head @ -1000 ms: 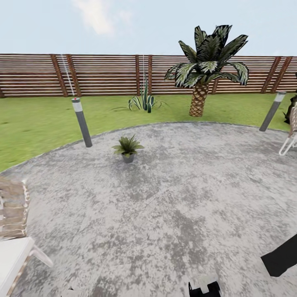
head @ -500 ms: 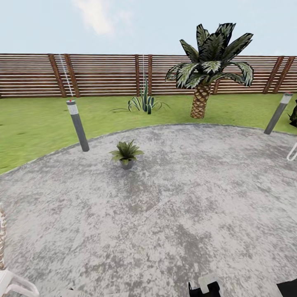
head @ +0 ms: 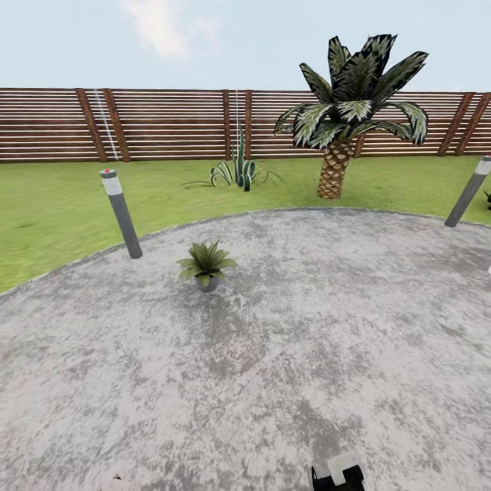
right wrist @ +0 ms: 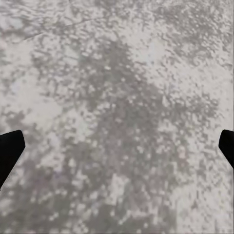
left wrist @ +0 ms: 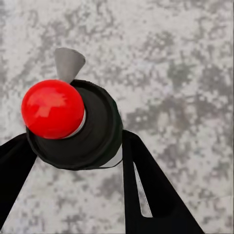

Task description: Pick up the pesticide atomizer in the garden and spray insectifuge to fully cover both potted plants in the garden.

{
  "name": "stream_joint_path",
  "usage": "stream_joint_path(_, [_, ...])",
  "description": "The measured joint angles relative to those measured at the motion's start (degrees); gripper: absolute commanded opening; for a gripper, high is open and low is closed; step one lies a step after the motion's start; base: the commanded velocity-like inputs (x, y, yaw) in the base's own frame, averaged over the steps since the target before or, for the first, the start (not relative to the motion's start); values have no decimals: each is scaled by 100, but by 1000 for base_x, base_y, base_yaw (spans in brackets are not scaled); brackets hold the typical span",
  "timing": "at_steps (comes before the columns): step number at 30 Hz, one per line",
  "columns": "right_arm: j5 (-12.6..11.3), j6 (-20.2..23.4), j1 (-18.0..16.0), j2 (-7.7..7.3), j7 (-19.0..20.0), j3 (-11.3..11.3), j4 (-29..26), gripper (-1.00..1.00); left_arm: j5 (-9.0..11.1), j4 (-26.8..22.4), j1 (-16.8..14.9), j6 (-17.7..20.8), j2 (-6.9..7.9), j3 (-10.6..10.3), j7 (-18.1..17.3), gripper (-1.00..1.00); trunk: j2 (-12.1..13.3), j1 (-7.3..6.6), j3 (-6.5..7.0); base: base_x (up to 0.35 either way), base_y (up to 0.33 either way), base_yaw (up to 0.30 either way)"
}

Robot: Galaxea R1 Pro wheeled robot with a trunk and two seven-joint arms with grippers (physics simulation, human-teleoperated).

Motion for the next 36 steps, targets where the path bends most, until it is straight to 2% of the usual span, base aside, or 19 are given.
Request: stream_joint_path(36, [1,4,0,8,0,0,0,100,1,0,0,-1,0,0,0,-100,0,0,0,338,71,0])
